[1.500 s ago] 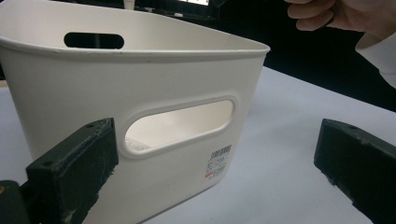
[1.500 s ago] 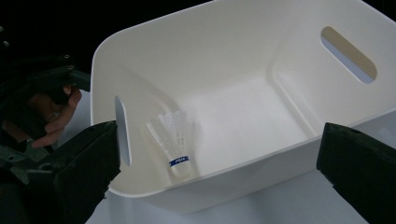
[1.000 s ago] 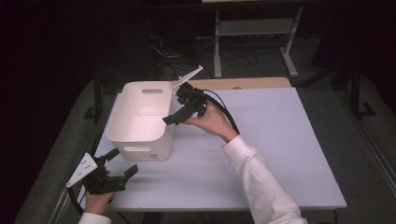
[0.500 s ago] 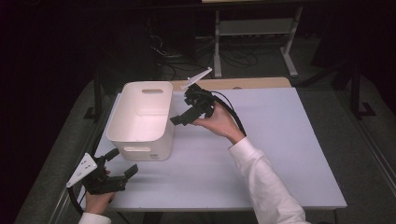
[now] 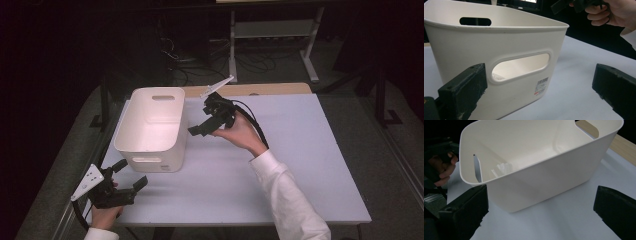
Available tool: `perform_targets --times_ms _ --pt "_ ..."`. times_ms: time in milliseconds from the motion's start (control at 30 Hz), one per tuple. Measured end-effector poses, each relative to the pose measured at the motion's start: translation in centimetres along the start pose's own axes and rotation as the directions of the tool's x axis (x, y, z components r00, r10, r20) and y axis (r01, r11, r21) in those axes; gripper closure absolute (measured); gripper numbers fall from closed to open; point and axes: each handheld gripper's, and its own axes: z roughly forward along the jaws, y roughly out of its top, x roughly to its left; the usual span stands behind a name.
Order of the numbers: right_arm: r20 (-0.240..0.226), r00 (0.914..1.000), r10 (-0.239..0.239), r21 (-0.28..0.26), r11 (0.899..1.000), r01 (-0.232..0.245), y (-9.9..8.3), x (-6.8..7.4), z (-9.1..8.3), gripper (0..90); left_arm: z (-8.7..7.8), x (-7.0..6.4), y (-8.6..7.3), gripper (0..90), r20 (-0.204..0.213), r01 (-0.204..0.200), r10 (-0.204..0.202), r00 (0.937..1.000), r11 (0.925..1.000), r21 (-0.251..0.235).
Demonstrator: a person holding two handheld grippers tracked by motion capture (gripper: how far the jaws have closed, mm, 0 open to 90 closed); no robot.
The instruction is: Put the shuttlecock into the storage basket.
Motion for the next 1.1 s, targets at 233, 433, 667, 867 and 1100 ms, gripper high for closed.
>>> perform_targets --times_ms 233,433,667,867,1100 --pt "-0.018 0.9991 0.039 -0.022 0.999 -0.04 -0.7 0.1 -0.8 0.5 -0.1 0.0 0.0 0.0 -0.005 0.003 -0.003 1.0 1.0 0.003" --pt "-0.025 0.9991 0.035 -0.027 0.999 -0.035 -1.7 -0.2 -1.4 2.5 0.0 -0.1 0.0 0.0 0.0 0.002 -0.002 1.0 1.0 -0.001" --pt "-0.003 0.9988 0.049 -0.03 0.998 -0.049 -2.6 -0.4 -2.1 0.0 0.1 -0.2 0.0 0.0 0.001 0.018 -0.018 0.9998 0.9997 -0.015" --pt "0.02 0.9989 0.043 -0.055 0.998 -0.042 -3.6 -0.8 -3.1 0.0 0.0 -0.1 0.0 0.0 -0.004 0.002 -0.002 1.0 1.0 0.003" --pt "0.038 0.9978 0.054 -0.083 0.995 -0.051 -4.8 -1.2 -4.1 0.0 0.1 -0.1 0.0 0.0 -0.001 0.004 -0.004 1.0 1.0 -0.002"
